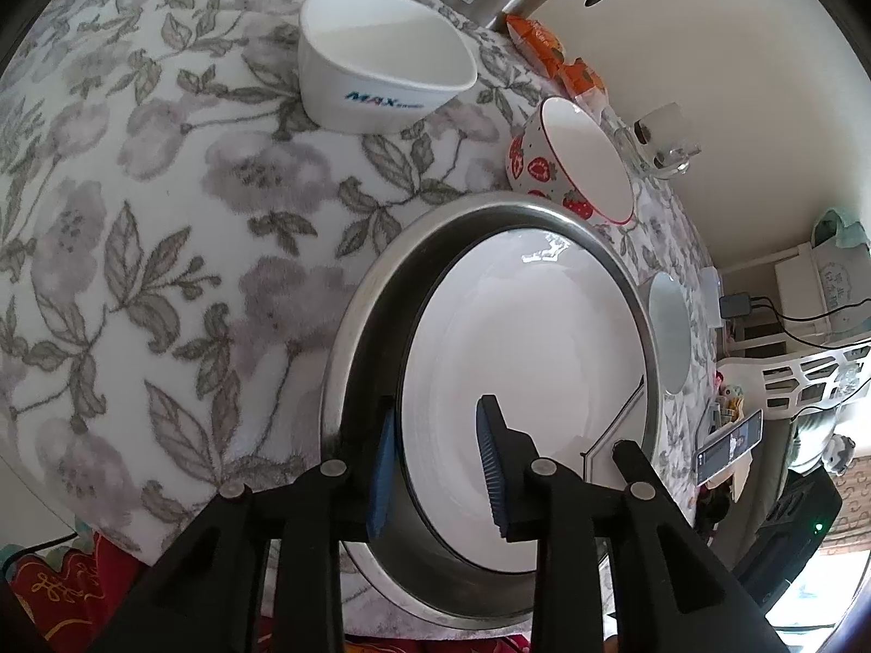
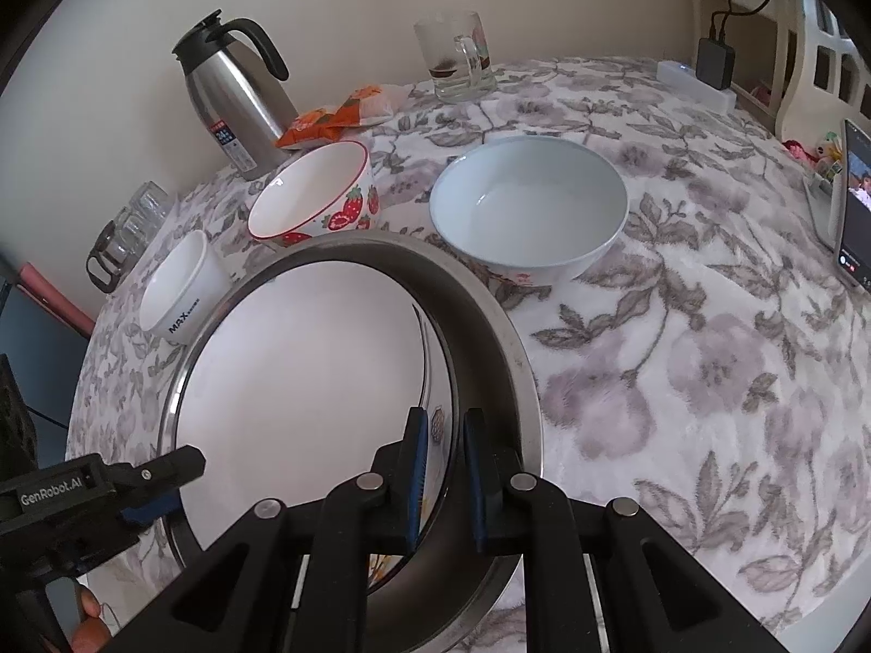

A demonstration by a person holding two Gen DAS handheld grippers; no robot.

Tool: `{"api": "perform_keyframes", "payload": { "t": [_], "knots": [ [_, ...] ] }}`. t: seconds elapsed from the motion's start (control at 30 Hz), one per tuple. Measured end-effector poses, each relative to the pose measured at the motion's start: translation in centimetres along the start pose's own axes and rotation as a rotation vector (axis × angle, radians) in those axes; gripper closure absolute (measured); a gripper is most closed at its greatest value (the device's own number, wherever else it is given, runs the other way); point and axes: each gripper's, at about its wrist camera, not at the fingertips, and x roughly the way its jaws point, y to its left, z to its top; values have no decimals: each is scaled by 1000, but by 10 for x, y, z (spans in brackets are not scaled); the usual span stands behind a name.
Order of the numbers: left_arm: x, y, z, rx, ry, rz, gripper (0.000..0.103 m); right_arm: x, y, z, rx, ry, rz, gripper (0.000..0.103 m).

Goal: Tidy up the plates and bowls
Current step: 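Open both tools and release the plate inside the basin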

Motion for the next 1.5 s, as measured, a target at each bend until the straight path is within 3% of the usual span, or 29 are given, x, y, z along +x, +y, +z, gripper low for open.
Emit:
{"api": "perform_keyframes", "payload": {
  "t": [0.13,0.7,1.03,1.1,1.17,1.3,1.4,1.5],
  "knots": [
    [-10,-4,1,36,-56,22,73,0,2,-1,-16,1,3,86],
    [-9,-4,2,48,-56,32,73,-6,8,-6,-70,19,-20,85],
    [-28,-13,3,97,-137,27,72,-26,3,2,-47,-75,-8,85],
    [-34,-15,3,109,-163,20,65,-32,3,4,-43,-104,-2,85],
    [-39,-16,3,115,-191,27,49,-34,4,5,-37,-121,0,85],
    [-44,-18,5,128,-228,57,46,-33,3,6,-30,-123,-9,65],
    [-42,-15,8,116,-234,116,36,-31,5,6,-47,-113,-18,47],
    [-38,-12,8,120,-228,187,35,-29,11,4,-79,-110,-31,43]
  ]
}}
